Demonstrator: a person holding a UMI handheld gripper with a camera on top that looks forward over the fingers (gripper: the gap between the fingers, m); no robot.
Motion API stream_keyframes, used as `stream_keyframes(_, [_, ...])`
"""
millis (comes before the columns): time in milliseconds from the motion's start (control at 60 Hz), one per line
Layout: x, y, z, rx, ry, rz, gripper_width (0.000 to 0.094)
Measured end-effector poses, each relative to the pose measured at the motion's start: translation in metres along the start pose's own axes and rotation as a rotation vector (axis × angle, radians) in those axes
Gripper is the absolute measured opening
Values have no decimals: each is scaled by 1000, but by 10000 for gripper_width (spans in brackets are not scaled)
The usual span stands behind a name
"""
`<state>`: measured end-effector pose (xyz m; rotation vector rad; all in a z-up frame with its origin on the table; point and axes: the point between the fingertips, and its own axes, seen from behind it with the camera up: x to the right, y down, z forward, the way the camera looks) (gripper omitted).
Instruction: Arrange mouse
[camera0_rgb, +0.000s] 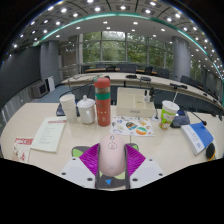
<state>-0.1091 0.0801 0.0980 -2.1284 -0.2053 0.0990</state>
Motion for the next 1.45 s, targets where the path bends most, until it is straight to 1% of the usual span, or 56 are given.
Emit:
stream_keyframes(117, [-17, 47, 37, -72, 11, 6, 333])
stream_keyframes(217, [-20, 71, 54, -100, 34, 4, 338])
stream_keyframes(300, [-21, 85, 59, -116, 39, 18, 403])
stream_keyframes(333, [-22, 90, 60, -124, 35, 22, 442])
stream_keyframes(383, [-22, 89, 59, -112, 36, 19, 498])
stream_keyframes(400, [-22, 90, 58, -116, 36, 21, 540])
stream_keyframes(433, [-23, 90, 53, -122, 35, 25, 676])
stream_keyframes(467, [-26, 90, 47, -129, 25, 29, 835])
stream_keyframes(483, [-28, 89, 43, -133, 20, 30, 872])
stream_keyframes(517, [-29, 86, 33, -130, 18, 30, 830])
stream_keyframes(583, [-28, 72, 6, -106, 38, 23, 865])
stream_keyframes(683, [-30, 52, -51, -77, 67, 26, 855])
stream_keyframes(850, [-46, 35, -156, -24, 67, 57, 857])
stream_keyframes(950, [-53, 39, -216, 8, 78, 70, 860])
stream_keyframes(1150, [-63, 60, -309, 32, 90, 69, 859])
stream_keyframes(1283, [-69, 77, -344, 28, 83, 73, 862])
stream_keyframes(1450, [-68, 82, -365, 38, 90, 78, 859])
